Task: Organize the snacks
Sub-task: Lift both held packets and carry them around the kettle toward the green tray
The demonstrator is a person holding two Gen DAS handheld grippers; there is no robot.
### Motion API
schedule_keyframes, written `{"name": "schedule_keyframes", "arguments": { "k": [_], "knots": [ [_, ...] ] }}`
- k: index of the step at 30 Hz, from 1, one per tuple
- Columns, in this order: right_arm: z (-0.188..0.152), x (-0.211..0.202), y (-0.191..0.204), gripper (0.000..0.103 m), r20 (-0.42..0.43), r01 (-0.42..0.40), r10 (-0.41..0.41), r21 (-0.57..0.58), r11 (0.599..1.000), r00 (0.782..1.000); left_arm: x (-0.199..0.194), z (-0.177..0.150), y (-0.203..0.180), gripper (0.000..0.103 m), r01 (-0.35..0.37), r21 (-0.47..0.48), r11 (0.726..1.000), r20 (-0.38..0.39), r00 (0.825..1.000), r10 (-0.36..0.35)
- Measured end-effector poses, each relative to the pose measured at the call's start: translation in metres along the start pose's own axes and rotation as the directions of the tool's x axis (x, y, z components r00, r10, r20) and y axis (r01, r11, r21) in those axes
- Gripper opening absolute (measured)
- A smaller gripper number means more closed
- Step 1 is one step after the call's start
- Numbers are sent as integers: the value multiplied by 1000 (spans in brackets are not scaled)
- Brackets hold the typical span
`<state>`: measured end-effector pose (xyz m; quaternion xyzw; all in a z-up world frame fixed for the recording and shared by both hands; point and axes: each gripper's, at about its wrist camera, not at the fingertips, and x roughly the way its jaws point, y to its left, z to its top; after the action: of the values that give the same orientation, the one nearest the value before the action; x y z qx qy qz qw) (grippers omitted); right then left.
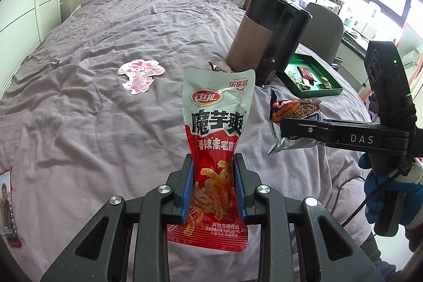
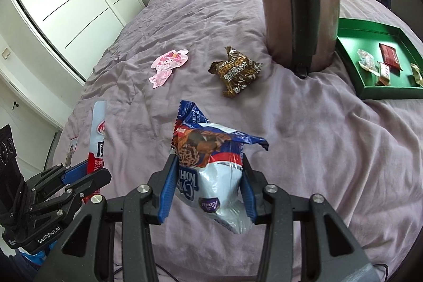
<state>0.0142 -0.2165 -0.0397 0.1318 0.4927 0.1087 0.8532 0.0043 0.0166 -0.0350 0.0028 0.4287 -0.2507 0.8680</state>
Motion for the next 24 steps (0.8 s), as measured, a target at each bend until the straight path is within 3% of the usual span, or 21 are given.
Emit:
{"name": "schedule_keyframes", "arguments": {
  "k": [24],
  "knots": [
    [-24,-72,-84,103,117,75,-93,151,986,989,-6,11,-91,24,48,132,990,-5,999,-48]
  ]
}}
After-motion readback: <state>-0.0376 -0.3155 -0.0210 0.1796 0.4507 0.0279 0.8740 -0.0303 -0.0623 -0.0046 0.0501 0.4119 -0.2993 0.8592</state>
